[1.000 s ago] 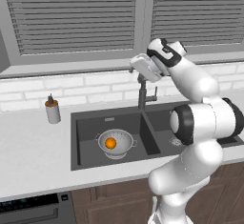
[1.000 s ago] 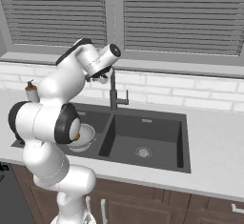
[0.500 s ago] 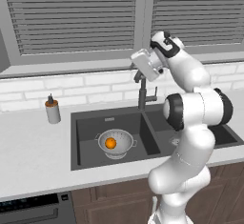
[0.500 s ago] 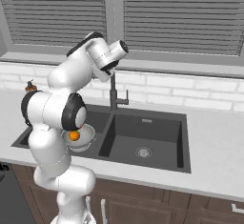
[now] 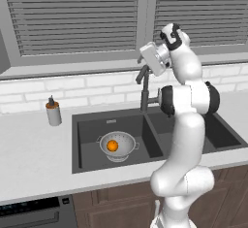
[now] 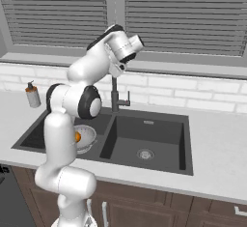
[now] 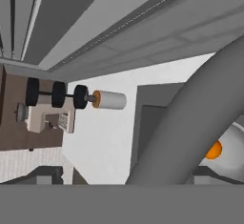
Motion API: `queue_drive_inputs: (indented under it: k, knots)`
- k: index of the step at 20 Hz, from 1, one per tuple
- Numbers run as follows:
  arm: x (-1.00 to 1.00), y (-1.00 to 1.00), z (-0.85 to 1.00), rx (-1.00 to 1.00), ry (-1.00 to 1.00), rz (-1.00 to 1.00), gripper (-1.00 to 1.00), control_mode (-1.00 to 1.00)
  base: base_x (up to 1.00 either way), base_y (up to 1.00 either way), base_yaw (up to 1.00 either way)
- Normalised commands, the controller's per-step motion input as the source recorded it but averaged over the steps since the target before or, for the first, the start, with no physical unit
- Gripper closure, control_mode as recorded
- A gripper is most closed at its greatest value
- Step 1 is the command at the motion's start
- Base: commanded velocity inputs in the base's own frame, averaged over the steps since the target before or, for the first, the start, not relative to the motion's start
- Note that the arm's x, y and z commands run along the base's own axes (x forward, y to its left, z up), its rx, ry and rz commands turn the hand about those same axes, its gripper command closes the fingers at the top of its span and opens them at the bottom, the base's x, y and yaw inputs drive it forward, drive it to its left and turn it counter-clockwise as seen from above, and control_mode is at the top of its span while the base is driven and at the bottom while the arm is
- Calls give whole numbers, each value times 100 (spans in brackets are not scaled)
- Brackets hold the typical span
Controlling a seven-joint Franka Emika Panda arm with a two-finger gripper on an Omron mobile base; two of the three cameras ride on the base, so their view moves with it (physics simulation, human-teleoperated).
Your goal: Put the colander in the sink, put the orange in the colander, and turn on the sink faucet and pour water over the colander.
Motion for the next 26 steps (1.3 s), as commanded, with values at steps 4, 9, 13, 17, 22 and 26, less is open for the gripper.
queue_drive_inputs:
  k: [4, 9, 13, 17, 22, 26]
  knots:
    - [3, 21, -5, -1, -20, -21, -100, -100, 0, 0, 0]
    - [-41, 42, -4, -1, -23, -17, -100, -100, 0, 0, 0]
    - [-61, 12, -1, 0, -22, -4, -100, -100, 0, 0, 0]
    - [-14, 25, -7, -3, -28, -13, -100, -100, 0, 0, 0]
    - [11, 49, -24, -9, -24, -35, -100, -100, 0, 0, 0]
    - [14, 36, -28, -7, -16, -39, -100, -100, 0, 0, 0]
